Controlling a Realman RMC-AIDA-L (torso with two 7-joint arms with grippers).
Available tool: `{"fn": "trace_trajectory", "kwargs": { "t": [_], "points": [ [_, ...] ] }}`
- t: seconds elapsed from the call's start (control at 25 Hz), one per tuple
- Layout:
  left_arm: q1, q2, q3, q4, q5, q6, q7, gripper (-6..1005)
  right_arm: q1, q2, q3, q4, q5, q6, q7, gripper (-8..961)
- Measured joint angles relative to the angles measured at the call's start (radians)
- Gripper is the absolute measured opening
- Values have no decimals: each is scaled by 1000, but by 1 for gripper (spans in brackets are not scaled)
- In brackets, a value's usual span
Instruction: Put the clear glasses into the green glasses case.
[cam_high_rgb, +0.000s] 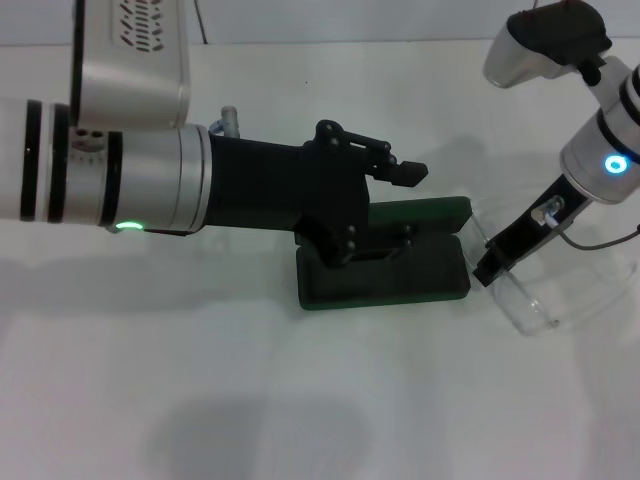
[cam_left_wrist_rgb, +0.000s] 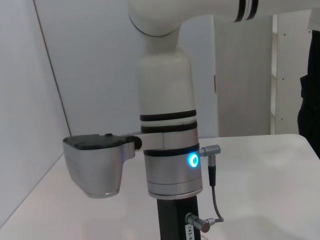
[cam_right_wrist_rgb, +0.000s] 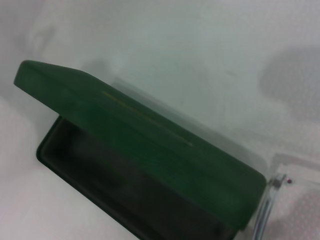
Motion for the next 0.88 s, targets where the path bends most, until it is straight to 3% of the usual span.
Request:
{"fn": "trace_trajectory", "kwargs": {
  "t": [0.12, 0.32, 0.68, 0.88],
  "points": [
    [2, 0, 0, 0, 0, 0, 0, 434, -16, -1, -1, -12, -3, 3, -11, 250],
    [4, 0, 0, 0, 0, 1, -2, 428, -65, -3, -1, -63, -2, 8, -26, 212],
    [6, 0, 0, 0, 0, 1, -7, 417, -232, -10, 17, -323, -1, -11, -33, 177],
    [5, 0, -7, 0, -24, 1, -8, 411, -328, -13, 102, -500, -2, -71, -51, 163]
  ]
}}
